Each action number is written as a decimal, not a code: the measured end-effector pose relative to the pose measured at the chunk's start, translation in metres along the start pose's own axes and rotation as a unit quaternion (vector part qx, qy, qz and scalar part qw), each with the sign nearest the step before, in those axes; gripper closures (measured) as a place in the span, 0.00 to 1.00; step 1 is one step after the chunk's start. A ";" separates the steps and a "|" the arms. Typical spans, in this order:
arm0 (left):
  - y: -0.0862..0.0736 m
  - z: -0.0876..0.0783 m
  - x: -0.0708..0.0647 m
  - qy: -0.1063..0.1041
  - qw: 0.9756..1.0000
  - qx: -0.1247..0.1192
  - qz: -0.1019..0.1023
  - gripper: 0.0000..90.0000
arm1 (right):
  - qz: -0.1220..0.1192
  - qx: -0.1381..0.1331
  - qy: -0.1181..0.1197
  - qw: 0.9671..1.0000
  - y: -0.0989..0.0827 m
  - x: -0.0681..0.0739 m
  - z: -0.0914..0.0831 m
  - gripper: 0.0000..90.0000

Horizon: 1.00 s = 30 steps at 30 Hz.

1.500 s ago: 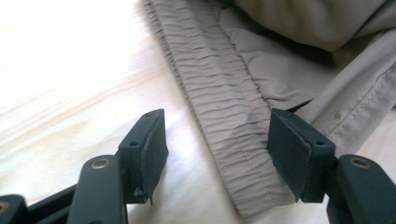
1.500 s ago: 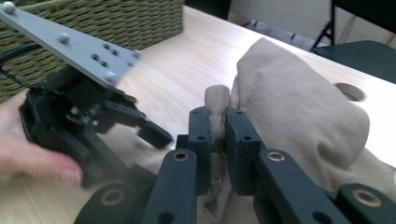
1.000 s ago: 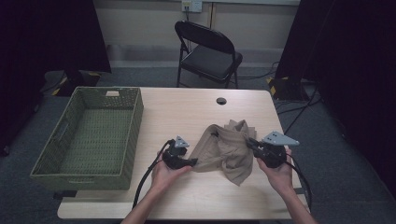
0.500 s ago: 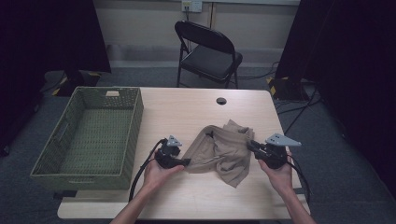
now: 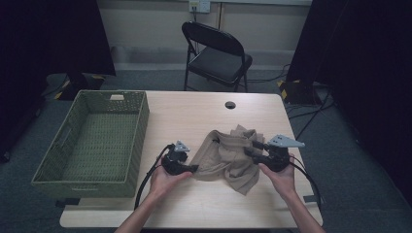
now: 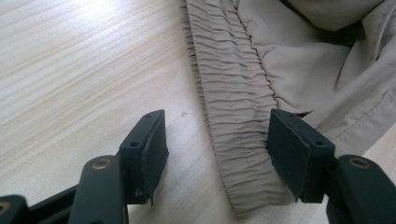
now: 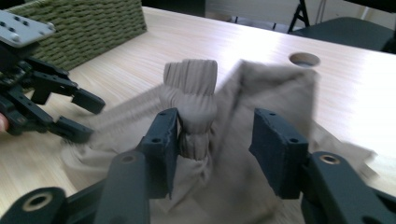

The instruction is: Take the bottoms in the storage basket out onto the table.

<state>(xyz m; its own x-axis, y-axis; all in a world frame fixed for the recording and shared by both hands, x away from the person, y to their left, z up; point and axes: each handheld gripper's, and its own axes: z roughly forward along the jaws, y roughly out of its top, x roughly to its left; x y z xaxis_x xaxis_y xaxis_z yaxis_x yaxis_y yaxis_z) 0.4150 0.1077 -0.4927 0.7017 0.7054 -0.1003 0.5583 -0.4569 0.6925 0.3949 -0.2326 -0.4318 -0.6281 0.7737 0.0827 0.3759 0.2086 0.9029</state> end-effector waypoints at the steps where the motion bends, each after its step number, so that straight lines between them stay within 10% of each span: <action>1: 0.000 0.000 0.000 0.001 1.000 -0.001 0.002 0.42 | -0.002 0.000 0.003 1.000 0.002 0.002 0.002 0.56; 7: 0.000 0.000 -0.001 0.003 1.000 0.000 0.004 0.42 | -0.007 0.003 0.025 1.000 0.010 0.012 0.023 0.57; 9: 0.000 0.000 0.000 0.001 1.000 -0.002 0.002 0.42 | 0.000 0.004 0.036 0.999 0.011 0.012 0.028 0.71; 12: 0.000 0.000 0.001 0.000 1.000 0.000 0.003 0.42 | -0.013 0.009 0.019 1.000 0.010 0.015 0.023 0.86; 30: 0.008 -0.004 -0.025 -0.062 0.997 -0.037 -0.007 0.32 | -0.006 0.059 -0.053 0.997 -0.029 -0.020 -0.015 0.87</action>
<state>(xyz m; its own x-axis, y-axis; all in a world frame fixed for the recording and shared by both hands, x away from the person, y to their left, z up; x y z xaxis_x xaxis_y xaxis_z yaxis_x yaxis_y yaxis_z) 0.3997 0.0888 -0.4820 0.7460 0.6366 -0.1958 0.5383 -0.4032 0.7401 0.3867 -0.2628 -0.4533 -0.5604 0.8280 0.0209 0.4490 0.2826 0.8477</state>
